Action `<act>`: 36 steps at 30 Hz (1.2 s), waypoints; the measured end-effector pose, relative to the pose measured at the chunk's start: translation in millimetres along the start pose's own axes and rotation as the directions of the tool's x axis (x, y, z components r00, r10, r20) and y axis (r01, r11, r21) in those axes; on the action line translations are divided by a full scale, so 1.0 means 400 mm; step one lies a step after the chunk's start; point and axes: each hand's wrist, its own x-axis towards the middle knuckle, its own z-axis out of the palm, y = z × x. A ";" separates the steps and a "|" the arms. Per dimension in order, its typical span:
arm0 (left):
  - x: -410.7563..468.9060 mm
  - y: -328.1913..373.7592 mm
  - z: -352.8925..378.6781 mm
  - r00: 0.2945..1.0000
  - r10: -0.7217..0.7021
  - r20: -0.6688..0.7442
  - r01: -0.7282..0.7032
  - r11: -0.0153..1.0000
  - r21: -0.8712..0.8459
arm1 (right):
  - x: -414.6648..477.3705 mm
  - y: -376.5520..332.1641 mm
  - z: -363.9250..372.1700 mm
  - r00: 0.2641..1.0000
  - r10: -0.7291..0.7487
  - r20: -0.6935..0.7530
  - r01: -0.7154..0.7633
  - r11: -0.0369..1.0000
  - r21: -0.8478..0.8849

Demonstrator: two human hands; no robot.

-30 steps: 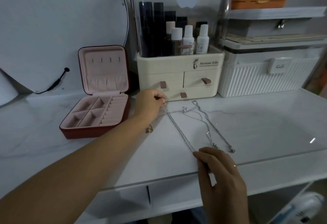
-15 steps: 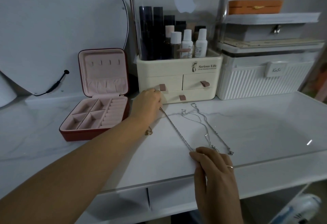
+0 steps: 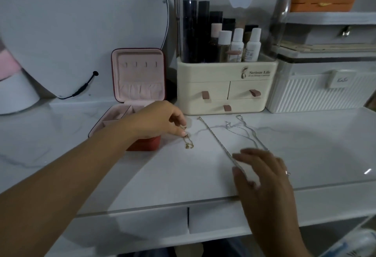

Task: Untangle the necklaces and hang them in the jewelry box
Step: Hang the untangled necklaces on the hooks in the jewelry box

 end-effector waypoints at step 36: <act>-0.050 -0.039 -0.105 0.948 -0.203 -0.244 -0.106 0.522 -0.846 | 0.372 -0.100 0.151 0.726 0.138 0.673 -0.563 0.681 0.468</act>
